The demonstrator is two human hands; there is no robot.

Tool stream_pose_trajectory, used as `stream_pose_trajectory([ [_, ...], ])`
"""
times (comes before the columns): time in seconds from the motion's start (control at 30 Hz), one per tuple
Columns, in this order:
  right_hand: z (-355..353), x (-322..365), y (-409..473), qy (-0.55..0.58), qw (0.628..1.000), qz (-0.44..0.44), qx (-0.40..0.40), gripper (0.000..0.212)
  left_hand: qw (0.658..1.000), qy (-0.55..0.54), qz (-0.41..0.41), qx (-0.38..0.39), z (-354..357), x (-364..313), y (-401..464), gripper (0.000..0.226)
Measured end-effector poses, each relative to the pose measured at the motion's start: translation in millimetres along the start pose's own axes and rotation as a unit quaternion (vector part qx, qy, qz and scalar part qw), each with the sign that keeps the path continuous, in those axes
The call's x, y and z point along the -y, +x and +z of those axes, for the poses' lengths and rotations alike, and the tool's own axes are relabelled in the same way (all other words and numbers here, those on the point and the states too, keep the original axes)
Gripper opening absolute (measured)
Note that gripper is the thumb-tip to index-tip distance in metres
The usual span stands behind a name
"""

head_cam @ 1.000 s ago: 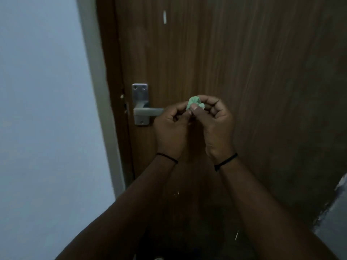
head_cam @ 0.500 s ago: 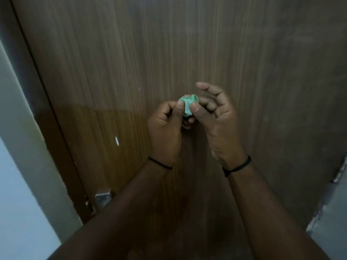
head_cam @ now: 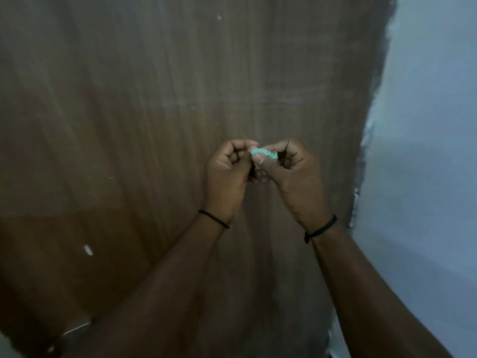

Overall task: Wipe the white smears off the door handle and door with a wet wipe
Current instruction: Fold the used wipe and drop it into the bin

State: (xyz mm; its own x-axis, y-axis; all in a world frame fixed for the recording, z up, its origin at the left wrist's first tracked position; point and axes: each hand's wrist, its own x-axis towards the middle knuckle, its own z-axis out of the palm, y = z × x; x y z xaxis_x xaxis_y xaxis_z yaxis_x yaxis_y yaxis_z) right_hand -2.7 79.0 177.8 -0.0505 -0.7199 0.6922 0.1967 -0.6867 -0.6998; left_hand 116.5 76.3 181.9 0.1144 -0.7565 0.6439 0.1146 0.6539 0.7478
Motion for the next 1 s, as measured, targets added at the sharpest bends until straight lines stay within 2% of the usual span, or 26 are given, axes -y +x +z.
stream_pose_trajectory([
  [0.23,-101.7,-8.1,-78.4,-0.182,0.976,0.047,-0.114,0.018,0.991,0.016,-0.073,0.107,75.9,66.9,-51.9,0.015],
  [0.33,-147.1,-13.6,-133.3,-0.29,0.937,0.084,-0.176,0.022,0.974,0.063,-0.101,0.194,107.3,105.3,-91.0,0.008],
  [0.43,-189.8,-25.5,-197.4,-0.354,0.895,0.146,-0.229,0.014,0.947,0.096,-0.124,0.282,138.0,143.3,-136.6,0.005],
  [0.53,-225.5,-42.0,-265.3,-0.401,0.852,0.19,-0.276,0.009,0.91,0.106,-0.163,0.367,163.6,178.2,-188.3,0.011],
  [0.67,-263.4,-61.1,-351.4,-0.44,0.781,0.263,-0.357,0.02,0.841,0.119,-0.193,0.492,195.2,222.6,-269.4,0.016],
  [0.83,-301.9,-71.7,-439.2,-0.495,0.7,0.337,-0.389,0.019,0.761,0.141,-0.16,0.613,231.7,254.1,-369.1,0.019],
  [1.0,-328.7,-84.1,-509.9,-0.526,0.641,0.392,-0.4,0.022,0.689,0.162,-0.135,0.693,259.6,282.3,-434.8,0.019],
])
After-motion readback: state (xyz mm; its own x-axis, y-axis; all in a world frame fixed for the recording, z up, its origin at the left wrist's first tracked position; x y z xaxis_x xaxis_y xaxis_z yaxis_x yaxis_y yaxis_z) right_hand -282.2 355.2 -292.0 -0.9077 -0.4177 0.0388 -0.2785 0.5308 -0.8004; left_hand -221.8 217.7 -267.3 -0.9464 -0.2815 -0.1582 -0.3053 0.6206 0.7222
